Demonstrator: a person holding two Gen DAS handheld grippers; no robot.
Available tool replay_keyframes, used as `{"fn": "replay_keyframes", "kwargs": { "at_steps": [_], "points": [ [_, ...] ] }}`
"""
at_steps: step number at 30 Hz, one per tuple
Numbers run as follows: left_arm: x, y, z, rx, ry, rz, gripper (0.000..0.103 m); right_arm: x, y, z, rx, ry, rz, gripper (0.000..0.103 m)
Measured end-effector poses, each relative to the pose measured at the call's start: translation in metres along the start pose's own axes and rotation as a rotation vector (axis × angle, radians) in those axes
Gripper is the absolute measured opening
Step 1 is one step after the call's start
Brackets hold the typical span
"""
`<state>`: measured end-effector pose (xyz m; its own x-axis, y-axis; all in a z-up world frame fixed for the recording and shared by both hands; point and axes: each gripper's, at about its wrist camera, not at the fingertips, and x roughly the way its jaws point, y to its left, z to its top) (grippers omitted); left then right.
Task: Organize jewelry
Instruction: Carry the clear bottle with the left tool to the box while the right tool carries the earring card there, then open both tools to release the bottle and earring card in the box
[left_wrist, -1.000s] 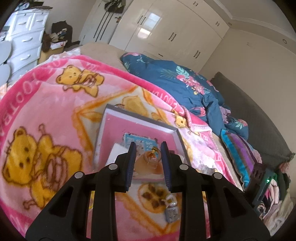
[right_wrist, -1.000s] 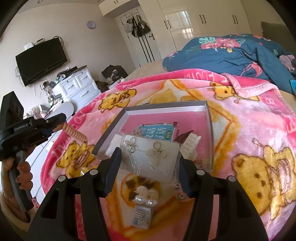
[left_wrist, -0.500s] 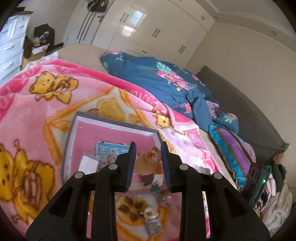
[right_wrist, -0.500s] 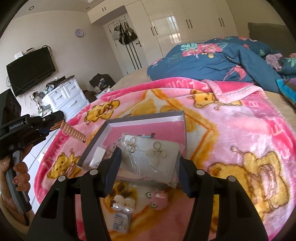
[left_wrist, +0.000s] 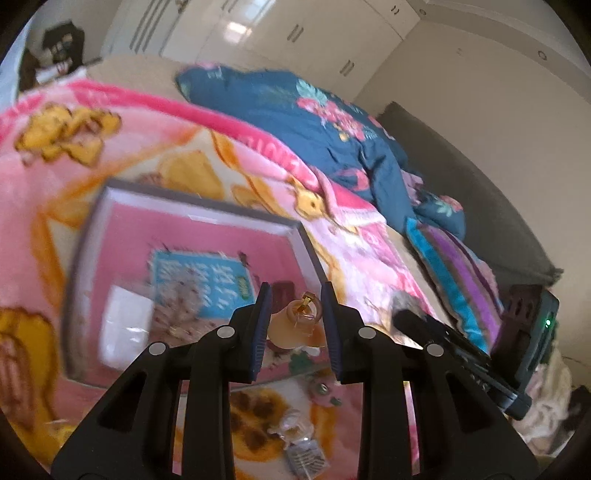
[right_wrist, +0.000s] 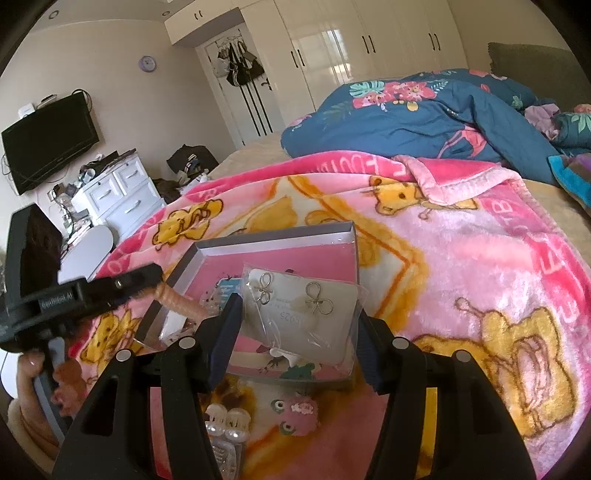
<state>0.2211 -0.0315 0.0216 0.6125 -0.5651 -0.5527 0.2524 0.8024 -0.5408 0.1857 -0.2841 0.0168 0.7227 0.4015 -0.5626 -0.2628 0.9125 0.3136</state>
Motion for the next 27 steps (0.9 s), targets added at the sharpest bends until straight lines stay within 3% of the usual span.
{"fn": "replay_keyframes", "kwargs": {
  "at_steps": [6, 13, 15, 19, 22, 24, 27],
  "points": [
    [0.020, 0.011, -0.009, -0.035, 0.053, -0.062, 0.019, 0.011, -0.003, -0.002, 0.005, 0.024, -0.008, 0.056],
    [0.035, 0.027, -0.015, -0.069, 0.113, -0.008, 0.021, 0.025, 0.003, -0.004, -0.004, 0.051, 0.000, 0.056],
    [0.036, 0.031, -0.015, -0.071, 0.122, 0.029, 0.035, 0.029, 0.006, -0.005, -0.005, 0.063, 0.004, 0.056],
    [0.031, 0.040, -0.012, -0.090, 0.120, 0.060, 0.038, 0.042, 0.010, -0.011, -0.006, 0.093, 0.006, 0.056],
    [0.024, 0.042, -0.008, -0.082, 0.112, 0.102, 0.047, 0.052, 0.011, -0.016, 0.000, 0.112, 0.005, 0.056],
    [0.019, 0.044, -0.006, -0.085, 0.109, 0.114, 0.054, 0.058, 0.010, -0.017, 0.007, 0.123, -0.006, 0.059],
    [0.011, 0.045, -0.002, -0.085, 0.101, 0.137, 0.060, 0.062, 0.005, -0.017, 0.036, 0.127, -0.016, 0.071]
  ]
}}
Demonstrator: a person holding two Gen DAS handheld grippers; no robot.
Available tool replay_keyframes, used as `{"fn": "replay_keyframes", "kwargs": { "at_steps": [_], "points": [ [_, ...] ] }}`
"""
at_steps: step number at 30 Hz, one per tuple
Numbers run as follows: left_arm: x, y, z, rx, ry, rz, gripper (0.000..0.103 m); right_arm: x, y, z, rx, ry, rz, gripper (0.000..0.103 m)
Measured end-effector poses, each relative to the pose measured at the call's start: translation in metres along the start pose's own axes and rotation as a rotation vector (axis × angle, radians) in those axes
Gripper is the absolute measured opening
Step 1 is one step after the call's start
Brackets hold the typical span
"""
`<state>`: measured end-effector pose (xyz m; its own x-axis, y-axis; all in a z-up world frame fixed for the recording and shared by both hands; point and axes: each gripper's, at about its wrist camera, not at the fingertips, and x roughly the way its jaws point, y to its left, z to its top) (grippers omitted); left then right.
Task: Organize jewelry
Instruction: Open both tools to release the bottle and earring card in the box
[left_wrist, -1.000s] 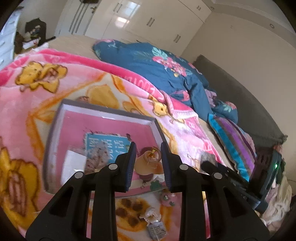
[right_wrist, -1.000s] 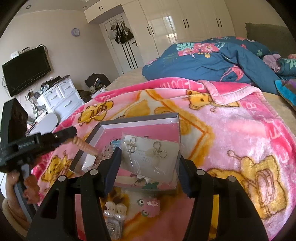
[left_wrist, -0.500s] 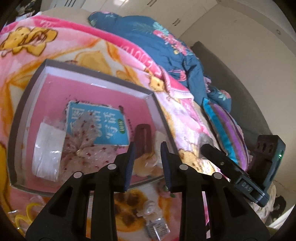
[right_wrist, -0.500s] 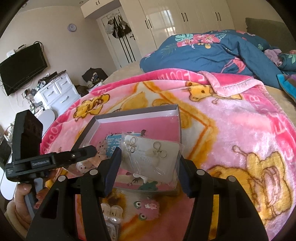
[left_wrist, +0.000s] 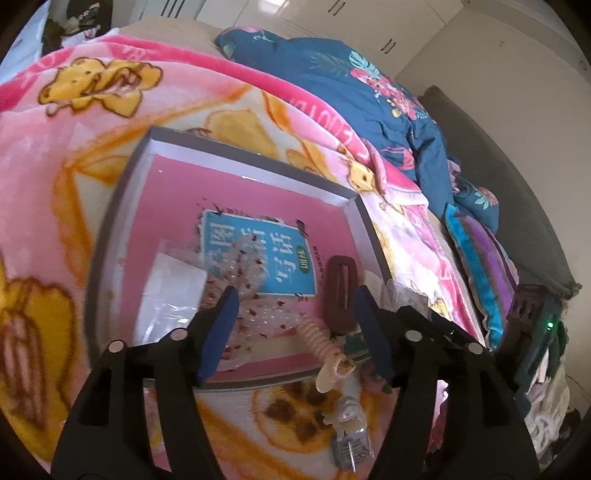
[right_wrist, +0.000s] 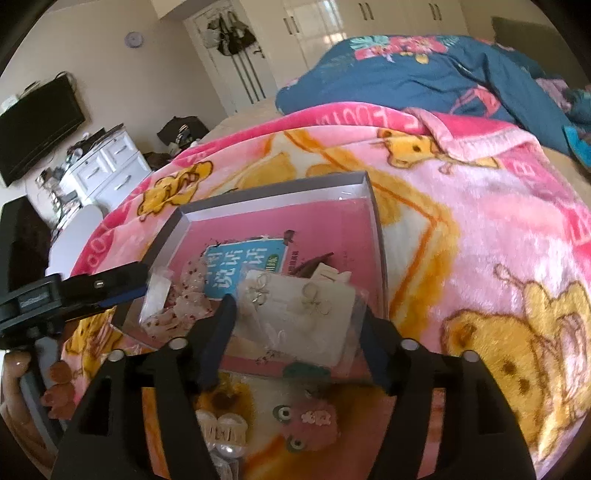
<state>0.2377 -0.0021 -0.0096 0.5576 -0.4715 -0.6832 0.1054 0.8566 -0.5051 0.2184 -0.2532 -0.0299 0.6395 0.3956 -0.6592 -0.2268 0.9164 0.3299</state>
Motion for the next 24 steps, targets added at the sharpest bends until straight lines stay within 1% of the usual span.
{"fn": "replay_keyframes", "kwargs": {
  "at_steps": [1, 2, 8, 11, 15, 16, 17, 18, 20, 21, 22, 24],
  "points": [
    [-0.003, 0.000, 0.001, -0.001, -0.004, 0.006, 0.062, -0.001, -0.002, 0.000, 0.010, -0.008, -0.008, 0.076],
    [-0.007, 0.000, 0.001, -0.002, -0.008, 0.009, 0.065, -0.003, -0.004, 0.000, 0.015, -0.014, -0.013, 0.077],
    [-0.022, -0.005, 0.003, 0.011, -0.024, 0.017, 0.073, -0.020, -0.011, -0.002, 0.033, -0.043, -0.012, 0.080],
    [-0.027, -0.009, 0.001, 0.033, -0.026, 0.031, 0.082, -0.031, -0.013, -0.004, 0.037, -0.060, -0.012, 0.080],
    [-0.024, -0.020, -0.011, 0.104, -0.006, 0.075, 0.082, -0.045, -0.012, -0.005, 0.038, -0.085, -0.009, 0.080],
    [-0.021, -0.025, -0.016, 0.136, -0.001, 0.098, 0.081, -0.049, -0.012, -0.005, 0.039, -0.090, -0.005, 0.080],
    [-0.017, -0.031, -0.022, 0.176, 0.009, 0.126, 0.074, -0.051, -0.012, -0.006, 0.041, -0.092, 0.000, 0.080],
    [-0.013, -0.035, -0.027, 0.206, 0.021, 0.145, 0.061, -0.054, -0.012, -0.006, 0.041, -0.094, 0.003, 0.080],
    [-0.007, -0.040, -0.035, 0.235, 0.044, 0.147, 0.049, -0.058, -0.011, -0.006, 0.040, -0.097, 0.005, 0.080],
    [-0.004, -0.042, -0.039, 0.243, 0.059, 0.129, 0.046, -0.059, -0.011, -0.007, 0.039, -0.099, 0.006, 0.080],
    [-0.001, -0.044, -0.042, 0.246, 0.071, 0.104, 0.046, -0.062, -0.011, -0.008, 0.041, -0.100, 0.007, 0.080],
    [0.004, -0.046, -0.045, 0.244, 0.080, 0.087, 0.046, -0.064, -0.011, -0.010, 0.043, -0.100, 0.006, 0.080]
  ]
}}
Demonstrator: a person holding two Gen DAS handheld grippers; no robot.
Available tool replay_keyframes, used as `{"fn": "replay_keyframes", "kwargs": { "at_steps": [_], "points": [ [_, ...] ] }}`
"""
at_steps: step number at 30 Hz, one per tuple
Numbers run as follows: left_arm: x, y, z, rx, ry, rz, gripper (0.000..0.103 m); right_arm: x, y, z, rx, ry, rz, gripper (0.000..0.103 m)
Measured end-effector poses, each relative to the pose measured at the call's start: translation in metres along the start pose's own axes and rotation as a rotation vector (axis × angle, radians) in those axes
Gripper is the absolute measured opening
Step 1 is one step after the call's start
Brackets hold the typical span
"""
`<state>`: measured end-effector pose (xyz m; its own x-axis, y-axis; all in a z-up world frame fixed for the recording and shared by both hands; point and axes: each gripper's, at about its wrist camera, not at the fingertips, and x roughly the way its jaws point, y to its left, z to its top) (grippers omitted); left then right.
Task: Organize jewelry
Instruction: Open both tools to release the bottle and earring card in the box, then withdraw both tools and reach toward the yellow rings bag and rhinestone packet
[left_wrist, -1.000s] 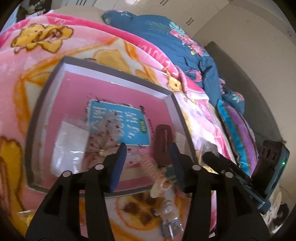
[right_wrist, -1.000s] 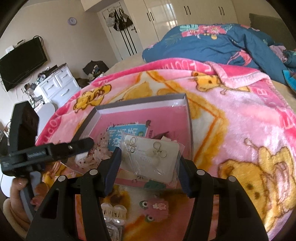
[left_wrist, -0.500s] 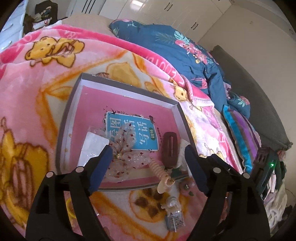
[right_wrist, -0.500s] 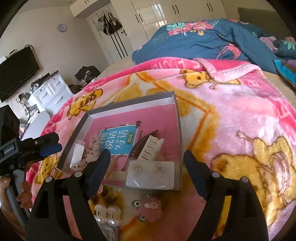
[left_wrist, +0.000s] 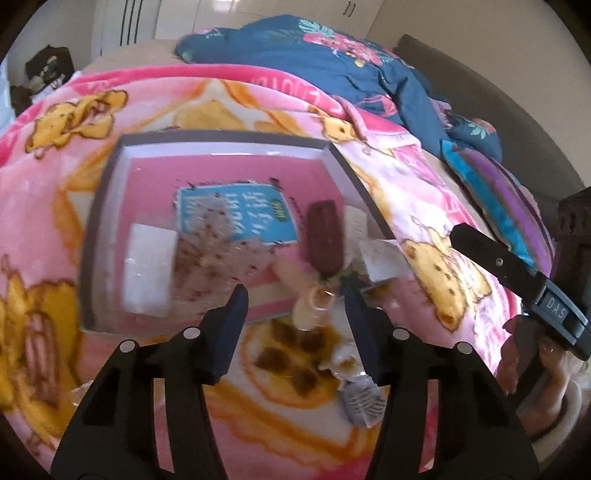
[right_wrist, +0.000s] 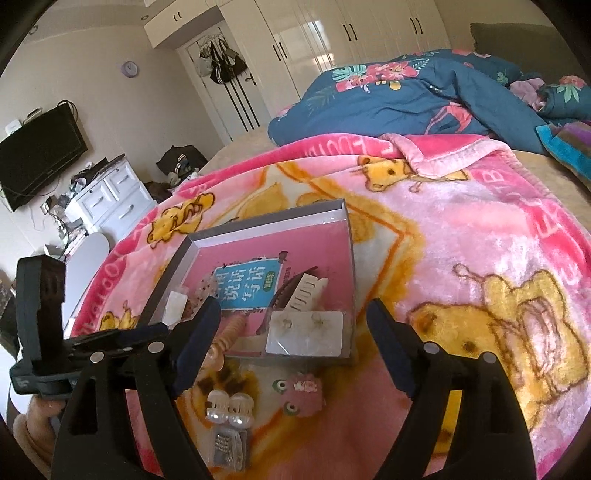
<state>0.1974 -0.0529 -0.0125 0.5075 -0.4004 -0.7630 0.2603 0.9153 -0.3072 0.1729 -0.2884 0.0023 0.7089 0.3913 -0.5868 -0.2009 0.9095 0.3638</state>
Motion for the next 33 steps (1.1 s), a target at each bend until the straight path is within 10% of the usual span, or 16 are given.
{"fn": "replay_keyframes", "kwargs": {
  "at_steps": [7, 17, 22, 33],
  "points": [
    [0.026, -0.008, -0.009, 0.024, 0.037, 0.018, 0.043, -0.004, -0.001, -0.007, 0.001, 0.013, 0.002, 0.080],
    [0.019, 0.019, 0.008, -0.039, -0.036, 0.059, 0.000, -0.011, -0.003, -0.011, 0.006, 0.015, 0.005, 0.080],
    [0.009, 0.039, 0.016, -0.091, -0.065, 0.103, 0.003, -0.017, -0.003, -0.010, 0.000, 0.012, 0.005, 0.080],
    [-0.043, 0.032, 0.020, -0.113, -0.133, 0.049, 0.046, -0.044, 0.000, -0.008, -0.019, -0.035, 0.012, 0.089]
  ]
}}
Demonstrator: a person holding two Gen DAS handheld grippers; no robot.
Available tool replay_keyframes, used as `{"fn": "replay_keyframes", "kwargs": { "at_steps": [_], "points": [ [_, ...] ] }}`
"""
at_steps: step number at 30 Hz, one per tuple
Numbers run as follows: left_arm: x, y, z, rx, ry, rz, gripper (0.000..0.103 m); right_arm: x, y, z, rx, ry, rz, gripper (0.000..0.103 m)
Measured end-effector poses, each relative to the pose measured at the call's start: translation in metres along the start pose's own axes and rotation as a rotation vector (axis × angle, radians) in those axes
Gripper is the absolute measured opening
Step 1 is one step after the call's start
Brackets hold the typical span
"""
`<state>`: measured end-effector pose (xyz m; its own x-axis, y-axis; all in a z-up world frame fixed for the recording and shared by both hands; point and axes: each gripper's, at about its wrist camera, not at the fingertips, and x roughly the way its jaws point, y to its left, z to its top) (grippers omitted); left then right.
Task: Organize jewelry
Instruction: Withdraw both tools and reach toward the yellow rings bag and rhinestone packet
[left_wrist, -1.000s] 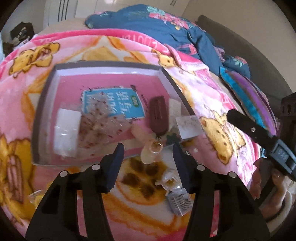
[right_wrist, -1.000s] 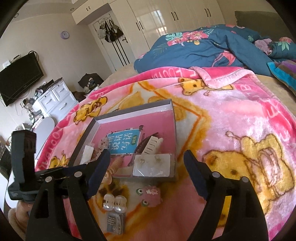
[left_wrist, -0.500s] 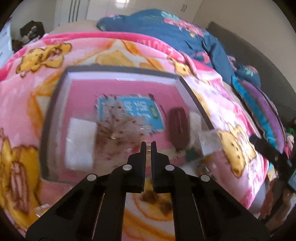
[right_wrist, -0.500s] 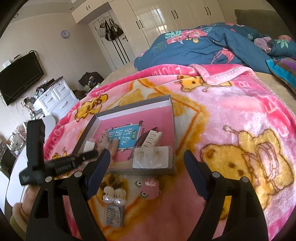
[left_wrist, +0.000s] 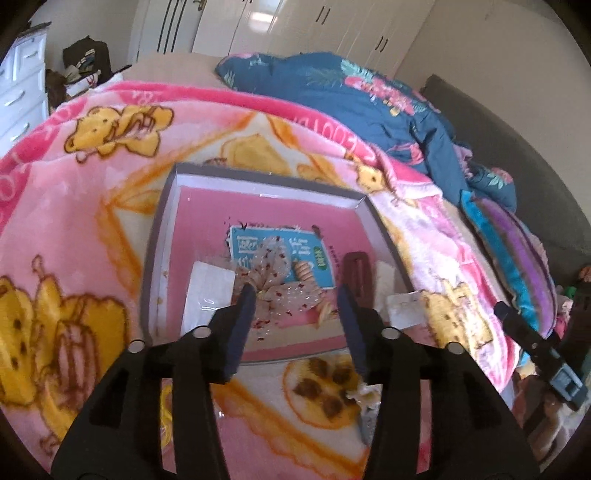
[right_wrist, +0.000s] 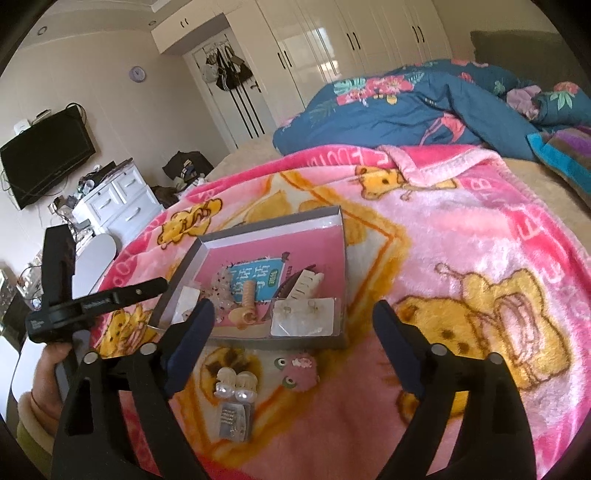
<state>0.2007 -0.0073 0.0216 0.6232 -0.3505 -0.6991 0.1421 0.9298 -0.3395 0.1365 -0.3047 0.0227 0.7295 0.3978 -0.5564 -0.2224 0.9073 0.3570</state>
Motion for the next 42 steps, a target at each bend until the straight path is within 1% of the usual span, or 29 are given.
{"fn": "replay_keyframes", "kwargs": {
  "at_steps": [1, 2, 4, 6, 10, 14, 21, 29, 36, 42],
  "points": [
    [-0.004, -0.001, 0.000, 0.001, -0.007, -0.002, 0.050, -0.004, 0.001, 0.000, -0.006, -0.009, 0.000, 0.091],
    [-0.009, -0.003, 0.001, 0.002, -0.015, -0.003, 0.057, -0.006, 0.002, 0.001, -0.010, -0.013, 0.000, 0.092],
    [-0.021, -0.005, 0.001, 0.008, -0.038, -0.004, 0.064, -0.011, 0.004, 0.001, -0.020, -0.022, -0.001, 0.093],
    [-0.033, -0.007, 0.001, 0.007, -0.060, -0.002, 0.077, -0.016, 0.006, 0.002, -0.026, -0.031, 0.004, 0.093],
    [-0.053, -0.006, -0.001, -0.001, -0.095, 0.007, 0.093, -0.024, 0.010, 0.003, -0.032, -0.046, 0.012, 0.095],
    [-0.065, -0.003, -0.004, -0.004, -0.106, 0.030, 0.094, -0.028, 0.014, 0.002, -0.035, -0.053, 0.020, 0.096],
    [-0.077, 0.002, -0.010, -0.013, -0.110, 0.047, 0.094, -0.037, 0.019, -0.001, -0.044, -0.062, 0.028, 0.096],
    [-0.090, 0.005, -0.024, -0.025, -0.117, 0.050, 0.094, -0.044, 0.022, -0.007, -0.055, -0.062, 0.034, 0.097],
    [-0.097, 0.005, -0.035, -0.023, -0.123, 0.064, 0.094, -0.046, 0.030, -0.016, -0.071, -0.046, 0.049, 0.097],
    [-0.097, 0.008, -0.044, -0.025, -0.109, 0.076, 0.094, -0.043, 0.036, -0.023, -0.087, -0.022, 0.063, 0.097]
  ]
}}
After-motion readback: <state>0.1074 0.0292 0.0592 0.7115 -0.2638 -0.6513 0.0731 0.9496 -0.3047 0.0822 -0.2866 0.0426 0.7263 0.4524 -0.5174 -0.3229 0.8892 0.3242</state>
